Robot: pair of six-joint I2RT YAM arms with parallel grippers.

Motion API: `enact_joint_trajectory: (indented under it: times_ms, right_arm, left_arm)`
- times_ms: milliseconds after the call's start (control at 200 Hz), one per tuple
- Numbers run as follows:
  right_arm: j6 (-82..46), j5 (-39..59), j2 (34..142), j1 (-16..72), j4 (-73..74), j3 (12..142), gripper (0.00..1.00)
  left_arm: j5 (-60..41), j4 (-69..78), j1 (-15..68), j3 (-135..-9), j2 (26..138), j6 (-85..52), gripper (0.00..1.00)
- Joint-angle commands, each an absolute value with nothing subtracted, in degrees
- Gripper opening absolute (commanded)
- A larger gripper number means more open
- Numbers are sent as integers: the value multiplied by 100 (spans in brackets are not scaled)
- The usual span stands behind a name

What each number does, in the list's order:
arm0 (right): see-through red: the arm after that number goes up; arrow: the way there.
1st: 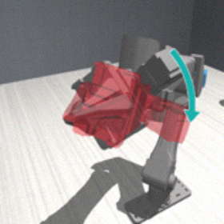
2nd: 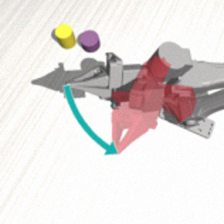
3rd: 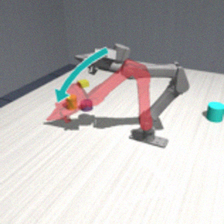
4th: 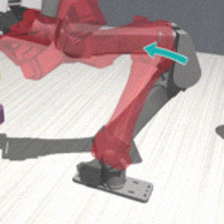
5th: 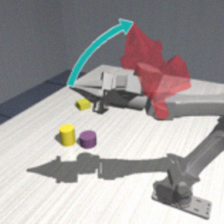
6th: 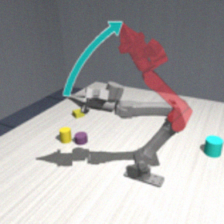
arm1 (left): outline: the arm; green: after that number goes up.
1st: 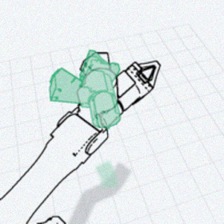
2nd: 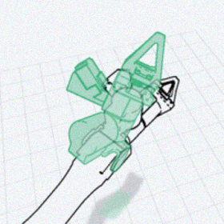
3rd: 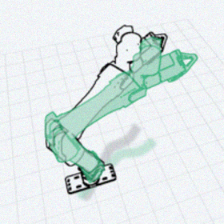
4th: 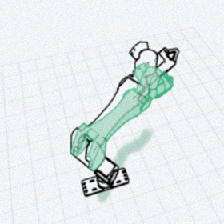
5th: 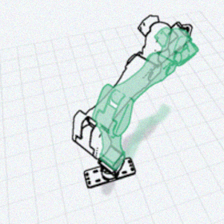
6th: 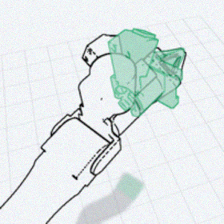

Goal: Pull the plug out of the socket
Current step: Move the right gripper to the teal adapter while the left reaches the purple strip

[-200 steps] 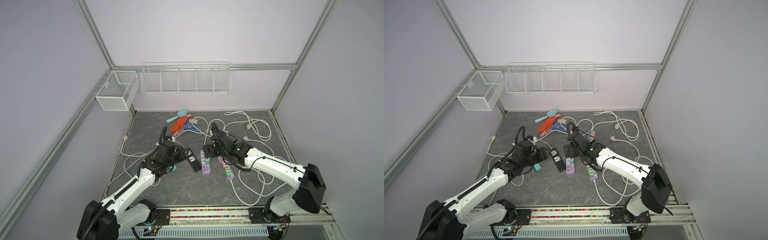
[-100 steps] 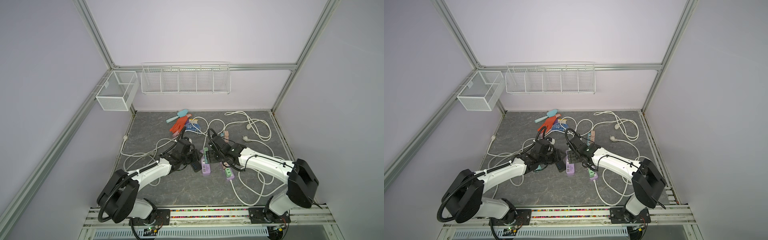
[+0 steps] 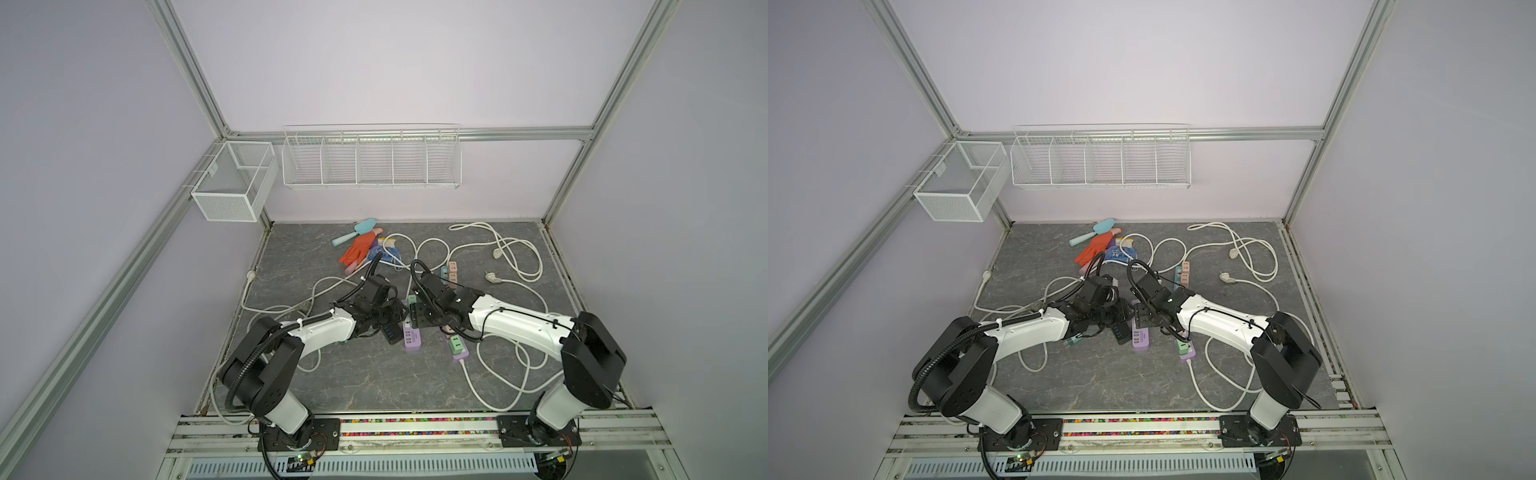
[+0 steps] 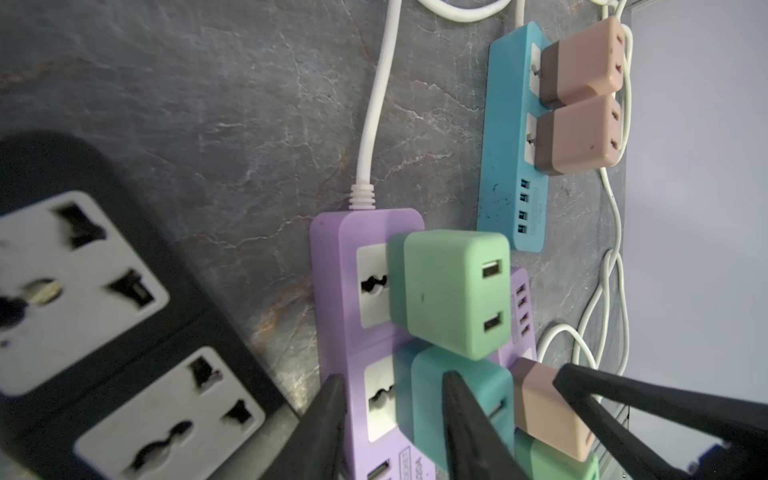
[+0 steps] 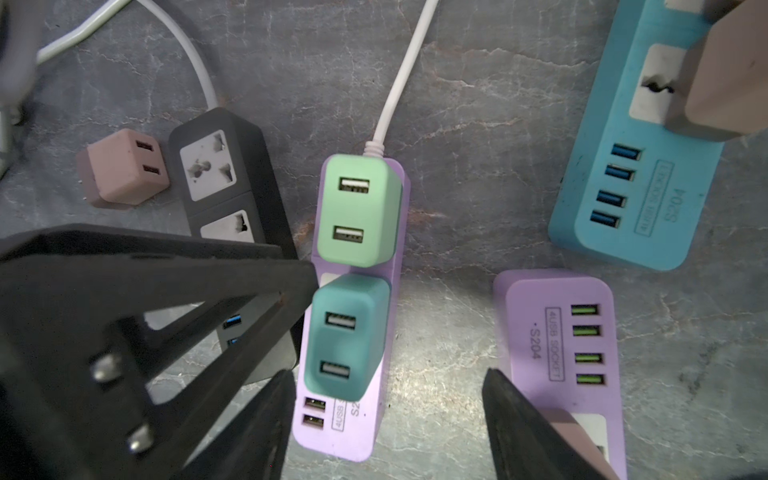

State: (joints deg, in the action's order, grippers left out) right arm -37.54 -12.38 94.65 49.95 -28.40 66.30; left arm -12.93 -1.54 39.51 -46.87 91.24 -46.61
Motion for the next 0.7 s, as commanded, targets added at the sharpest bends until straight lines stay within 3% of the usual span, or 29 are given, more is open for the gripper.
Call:
enact_joint_trajectory:
  times_ms: [0,695]
  right_arm:
    - [-3806,-1254,9512,4963,-2761,6675,73]
    - [-3659,-1440,9441,4957,-2810,6656,70]
  left_arm:
    - [-1162,-72,3955,-4861,9296,-4603,38]
    - [-1495,456,4093,-4958,9984,-4919,28]
